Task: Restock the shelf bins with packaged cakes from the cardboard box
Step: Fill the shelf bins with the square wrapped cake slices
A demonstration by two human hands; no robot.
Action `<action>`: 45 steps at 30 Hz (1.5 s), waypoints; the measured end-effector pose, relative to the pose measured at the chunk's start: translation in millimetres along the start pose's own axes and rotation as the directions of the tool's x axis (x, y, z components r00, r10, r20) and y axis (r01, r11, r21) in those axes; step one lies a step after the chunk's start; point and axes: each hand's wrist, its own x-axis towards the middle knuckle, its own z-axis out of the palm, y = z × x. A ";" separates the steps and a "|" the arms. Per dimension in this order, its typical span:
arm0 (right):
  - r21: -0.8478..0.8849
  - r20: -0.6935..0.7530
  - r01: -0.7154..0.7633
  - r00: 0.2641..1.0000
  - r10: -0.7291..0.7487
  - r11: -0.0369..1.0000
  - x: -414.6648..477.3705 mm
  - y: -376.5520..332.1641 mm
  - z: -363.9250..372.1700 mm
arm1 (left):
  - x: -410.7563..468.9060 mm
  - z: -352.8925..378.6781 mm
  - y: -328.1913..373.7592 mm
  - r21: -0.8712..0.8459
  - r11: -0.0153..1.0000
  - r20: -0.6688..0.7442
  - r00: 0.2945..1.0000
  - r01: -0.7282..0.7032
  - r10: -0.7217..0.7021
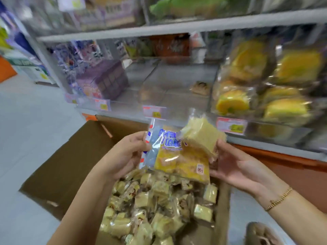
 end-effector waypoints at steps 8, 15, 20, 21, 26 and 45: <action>-0.117 -0.186 0.192 0.960 -0.211 0.974 -132.4 -88.0 -50.4 | 46.9 122.5 41.3 0.367 0.929 0.403 0.893 0.044 -0.202; -0.497 -0.062 0.095 0.988 -0.145 0.863 -226.9 -141.8 -98.0 | 95.3 277.3 80.6 0.654 0.740 0.622 0.668 -0.155 -0.409; -0.446 -0.093 0.128 0.978 -0.189 0.886 -277.1 -173.1 -107.9 | 113.6 371.3 69.9 0.729 0.607 0.675 0.483 -0.318 -0.558; -0.387 -0.139 0.146 0.967 -0.214 0.910 -287.3 -178.2 -106.3 | 114.8 385.9 66.9 0.729 0.585 0.679 0.486 -0.356 -0.550; -0.328 -0.229 0.369 0.862 -0.452 0.870 -330.1 -203.5 -133.9 | 140.6 437.8 59.6 0.705 0.558 0.703 0.535 -0.437 -0.469; -0.196 -0.784 0.903 0.089 -0.614 0.382 -450.9 -228.2 -258.2 | 191.2 708.1 -51.6 0.317 0.810 0.383 0.848 -0.492 0.365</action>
